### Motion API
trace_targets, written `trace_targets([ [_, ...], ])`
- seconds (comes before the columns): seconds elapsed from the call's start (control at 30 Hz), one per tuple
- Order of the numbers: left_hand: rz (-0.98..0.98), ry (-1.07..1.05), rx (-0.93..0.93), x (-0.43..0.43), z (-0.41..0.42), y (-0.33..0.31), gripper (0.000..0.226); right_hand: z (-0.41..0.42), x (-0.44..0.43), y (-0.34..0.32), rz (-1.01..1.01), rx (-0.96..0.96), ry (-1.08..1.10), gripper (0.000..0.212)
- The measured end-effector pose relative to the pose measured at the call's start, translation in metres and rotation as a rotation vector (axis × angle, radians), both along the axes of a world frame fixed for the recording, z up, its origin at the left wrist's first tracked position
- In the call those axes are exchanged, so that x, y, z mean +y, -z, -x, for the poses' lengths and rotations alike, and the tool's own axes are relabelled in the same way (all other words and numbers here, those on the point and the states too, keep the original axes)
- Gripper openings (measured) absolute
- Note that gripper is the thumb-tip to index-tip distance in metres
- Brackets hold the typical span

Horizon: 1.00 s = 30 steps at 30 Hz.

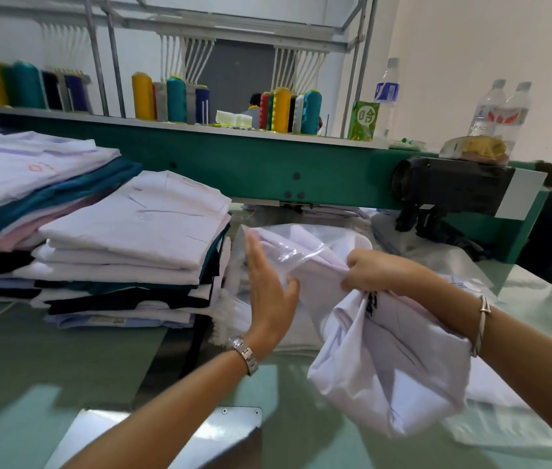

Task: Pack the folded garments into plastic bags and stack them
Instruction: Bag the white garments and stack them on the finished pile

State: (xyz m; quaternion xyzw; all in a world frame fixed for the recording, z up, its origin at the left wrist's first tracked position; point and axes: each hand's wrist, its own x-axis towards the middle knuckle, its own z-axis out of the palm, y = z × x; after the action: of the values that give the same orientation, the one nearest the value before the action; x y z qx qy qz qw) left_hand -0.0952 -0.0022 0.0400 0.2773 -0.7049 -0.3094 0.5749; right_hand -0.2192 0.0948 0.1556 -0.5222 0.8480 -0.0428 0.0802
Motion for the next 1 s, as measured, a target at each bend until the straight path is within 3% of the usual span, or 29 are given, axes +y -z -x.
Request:
trace_targets([
  [0.1, -0.638, 0.149, 0.274, 0.008, 0.010, 0.013, 0.085, 0.000, 0.001, -0.001, 0.023, -0.078, 0.014, 0.028],
  [0.2, -0.969, 0.269, 0.269, 0.014, 0.022, 0.015, 0.019, 0.000, 0.001, -0.002, 0.028, -0.108, 0.037, 0.026],
  [0.33, -0.841, 0.386, 0.003, 0.025, 0.025, 0.005, 0.032, 0.006, 0.000, -0.004, 0.064, -0.124, 0.059, 0.025],
  [0.57, -0.635, 0.620, -0.208, 0.030, 0.030, 0.024, 0.025, 0.027, -0.006, -0.011, 0.107, -0.057, 0.107, 0.014],
  [0.63, -0.648, 0.611, -0.205, 0.032, 0.032, 0.026, 0.026, 0.027, -0.012, -0.012, 0.095, -0.047, 0.110, 0.006],
  [0.7, -0.657, 0.662, -0.116, 0.037, 0.028, 0.026, 0.006, 0.026, -0.017, -0.010, 0.097, -0.055, 0.117, 0.007],
  [0.77, -0.676, 0.780, -0.024, 0.041, 0.024, 0.023, 0.032, 0.025, -0.020, -0.007, 0.122, -0.072, 0.131, 0.016],
  [0.83, -0.666, 0.818, 0.000, 0.046, 0.017, 0.021, 0.037, 0.025, -0.023, -0.004, 0.130, -0.065, 0.158, 0.034],
  [0.9, -0.642, 0.796, -0.019, 0.046, 0.008, 0.027, 0.042, 0.020, -0.025, -0.004, 0.168, -0.067, 0.156, 0.026],
  [0.97, -0.628, 0.769, -0.073, 0.047, -0.006, 0.030, 0.046, 0.018, -0.025, -0.007, 0.245, -0.195, 0.137, 0.012],
  [1.0, -0.641, 0.753, -0.081, 0.045, -0.012, 0.032, 0.041, 0.018, -0.027, -0.006, 0.285, -0.271, 0.131, 0.021],
])
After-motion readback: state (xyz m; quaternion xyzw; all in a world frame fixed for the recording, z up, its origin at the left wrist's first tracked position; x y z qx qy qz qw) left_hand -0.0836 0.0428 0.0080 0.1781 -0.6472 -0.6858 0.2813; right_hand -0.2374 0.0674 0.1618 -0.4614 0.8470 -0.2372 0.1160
